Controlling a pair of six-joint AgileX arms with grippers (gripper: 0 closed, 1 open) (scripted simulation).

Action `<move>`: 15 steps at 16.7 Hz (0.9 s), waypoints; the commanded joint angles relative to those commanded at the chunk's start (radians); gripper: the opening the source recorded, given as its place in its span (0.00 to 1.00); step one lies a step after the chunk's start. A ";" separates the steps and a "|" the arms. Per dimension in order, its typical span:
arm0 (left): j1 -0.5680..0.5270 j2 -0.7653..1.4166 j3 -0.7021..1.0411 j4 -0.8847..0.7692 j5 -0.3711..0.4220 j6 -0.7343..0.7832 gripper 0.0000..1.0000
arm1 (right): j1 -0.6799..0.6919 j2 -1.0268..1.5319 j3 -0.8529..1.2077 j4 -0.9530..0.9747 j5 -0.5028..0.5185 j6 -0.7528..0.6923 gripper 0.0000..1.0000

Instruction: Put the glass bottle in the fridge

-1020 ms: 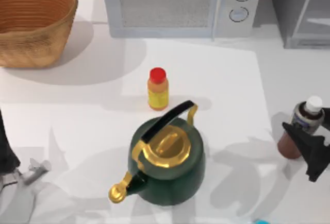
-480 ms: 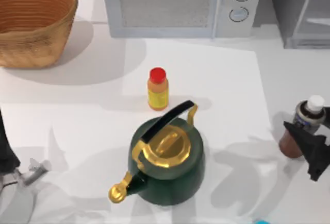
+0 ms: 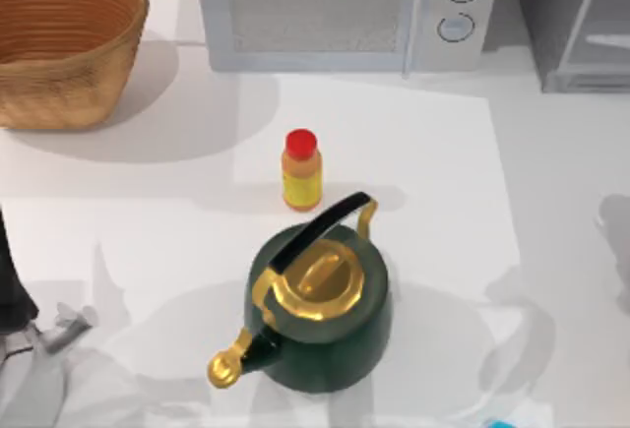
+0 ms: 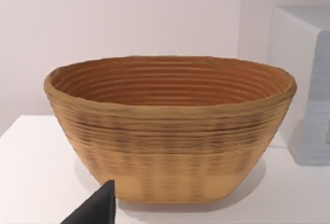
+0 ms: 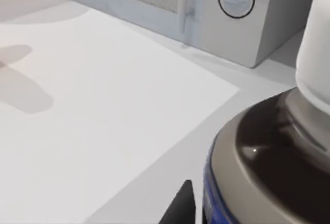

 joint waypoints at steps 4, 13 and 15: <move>0.000 0.000 0.000 0.000 0.000 0.000 1.00 | -0.097 -0.091 0.059 -0.293 -0.136 -0.080 0.01; 0.000 0.000 0.000 0.000 0.000 0.000 1.00 | -0.094 -0.132 0.116 -0.475 -0.218 -0.173 0.01; 0.000 0.000 0.000 0.000 0.000 0.000 1.00 | -0.095 -0.128 0.111 -0.476 -0.215 -0.169 0.01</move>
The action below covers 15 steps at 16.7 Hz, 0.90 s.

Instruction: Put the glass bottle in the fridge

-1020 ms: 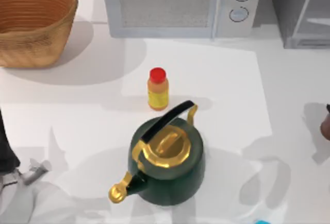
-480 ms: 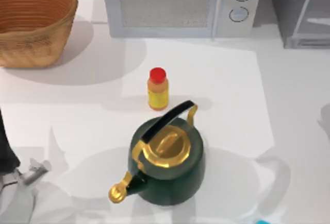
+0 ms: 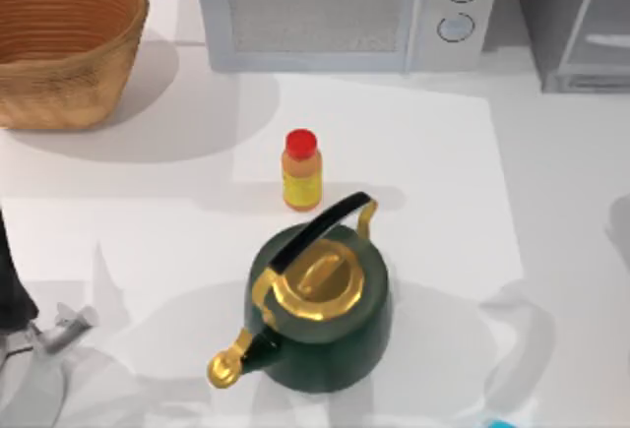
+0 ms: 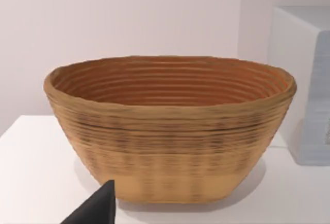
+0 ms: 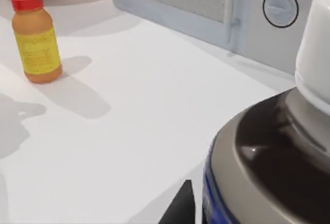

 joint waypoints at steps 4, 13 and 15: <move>0.000 0.000 0.000 0.000 0.000 0.000 1.00 | 0.023 -0.097 -0.069 -0.082 0.105 0.082 0.01; 0.000 0.000 0.000 0.000 0.000 0.000 1.00 | 0.251 -0.762 -0.186 -0.255 0.586 0.265 0.01; 0.000 0.000 0.000 0.000 0.000 0.000 1.00 | 0.304 -0.980 -0.221 -0.304 0.730 0.295 0.01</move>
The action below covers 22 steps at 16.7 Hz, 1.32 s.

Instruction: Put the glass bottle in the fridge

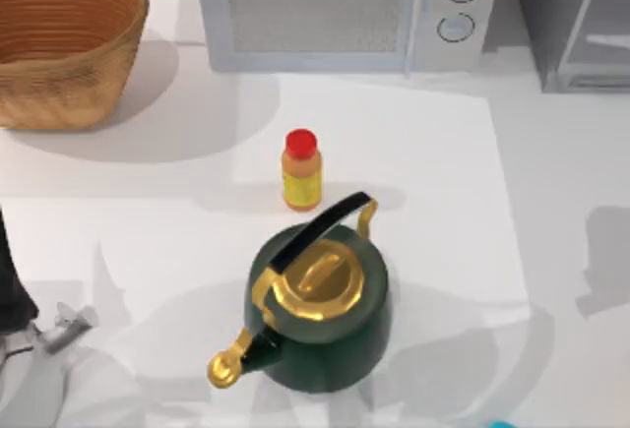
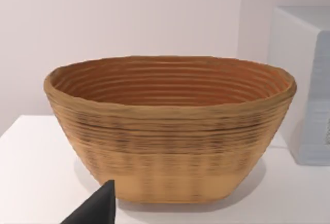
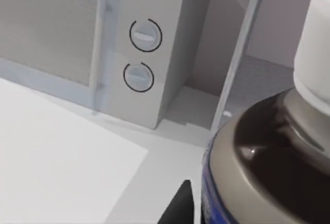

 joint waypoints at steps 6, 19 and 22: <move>0.000 0.000 0.000 0.000 0.000 0.000 1.00 | 0.169 -0.440 -0.112 -0.165 0.392 0.170 0.01; 0.000 0.000 0.000 0.000 0.000 0.000 1.00 | 0.179 -0.418 -0.112 -0.169 0.456 0.238 0.01; 0.000 0.000 0.000 0.000 0.000 0.000 1.00 | 0.151 -0.237 -0.022 -0.066 0.427 0.232 0.01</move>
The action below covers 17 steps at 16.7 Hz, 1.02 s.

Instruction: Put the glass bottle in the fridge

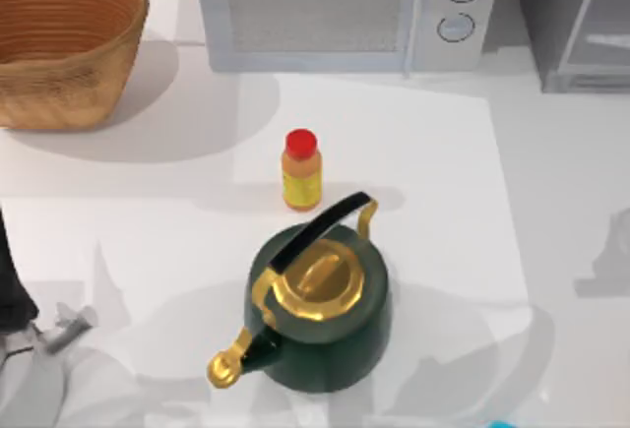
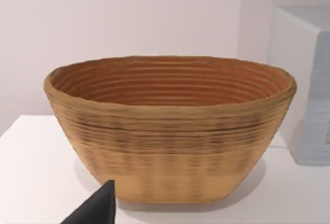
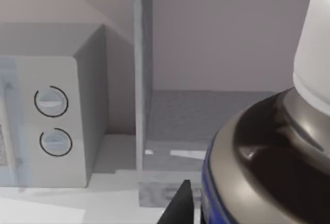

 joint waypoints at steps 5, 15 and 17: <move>0.000 0.000 0.000 0.000 0.000 0.000 1.00 | -0.058 0.419 0.227 0.266 -0.070 -0.003 0.01; 0.000 0.000 0.000 0.000 0.000 0.000 1.00 | -0.171 1.353 0.685 0.783 -0.195 0.017 0.01; 0.000 0.000 0.000 0.000 0.000 0.000 1.00 | -0.190 1.511 0.742 0.852 -0.204 0.019 0.01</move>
